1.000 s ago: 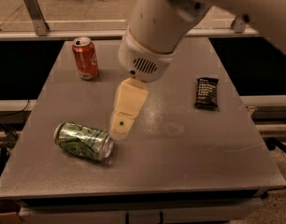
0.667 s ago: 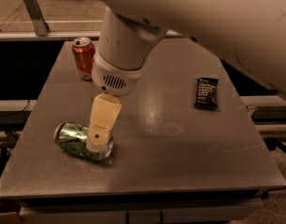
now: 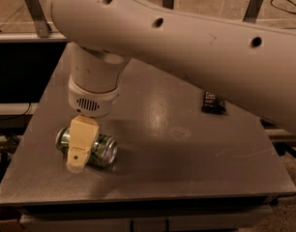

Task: Place green can upright

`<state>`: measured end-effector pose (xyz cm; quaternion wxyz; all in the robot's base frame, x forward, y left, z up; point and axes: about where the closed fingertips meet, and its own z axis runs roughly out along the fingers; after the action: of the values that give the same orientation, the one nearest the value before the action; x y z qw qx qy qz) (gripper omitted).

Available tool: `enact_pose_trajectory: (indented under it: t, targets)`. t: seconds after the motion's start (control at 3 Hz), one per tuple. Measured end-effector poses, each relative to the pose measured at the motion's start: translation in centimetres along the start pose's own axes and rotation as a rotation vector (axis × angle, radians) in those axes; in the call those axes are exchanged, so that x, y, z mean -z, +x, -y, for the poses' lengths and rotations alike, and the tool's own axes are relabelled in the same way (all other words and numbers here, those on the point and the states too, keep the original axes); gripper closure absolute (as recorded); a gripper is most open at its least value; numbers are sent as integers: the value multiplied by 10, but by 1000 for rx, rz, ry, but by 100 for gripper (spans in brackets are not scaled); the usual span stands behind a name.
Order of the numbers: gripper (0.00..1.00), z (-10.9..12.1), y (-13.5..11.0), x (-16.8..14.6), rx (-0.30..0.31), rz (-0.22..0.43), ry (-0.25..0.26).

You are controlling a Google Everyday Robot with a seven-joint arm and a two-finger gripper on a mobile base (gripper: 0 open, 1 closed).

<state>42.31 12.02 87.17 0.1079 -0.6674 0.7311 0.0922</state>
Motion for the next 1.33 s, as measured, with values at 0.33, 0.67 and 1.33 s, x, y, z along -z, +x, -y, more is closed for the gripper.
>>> enact_pose_trajectory:
  t: [0.33,0.67,1.33]
  targets:
    - [0,-3,-7,-20,-33,-39,-2]
    - [17,-2,-8,-36,-79,-71,7]
    - [64,6,-21,-44,-142,-77,12]
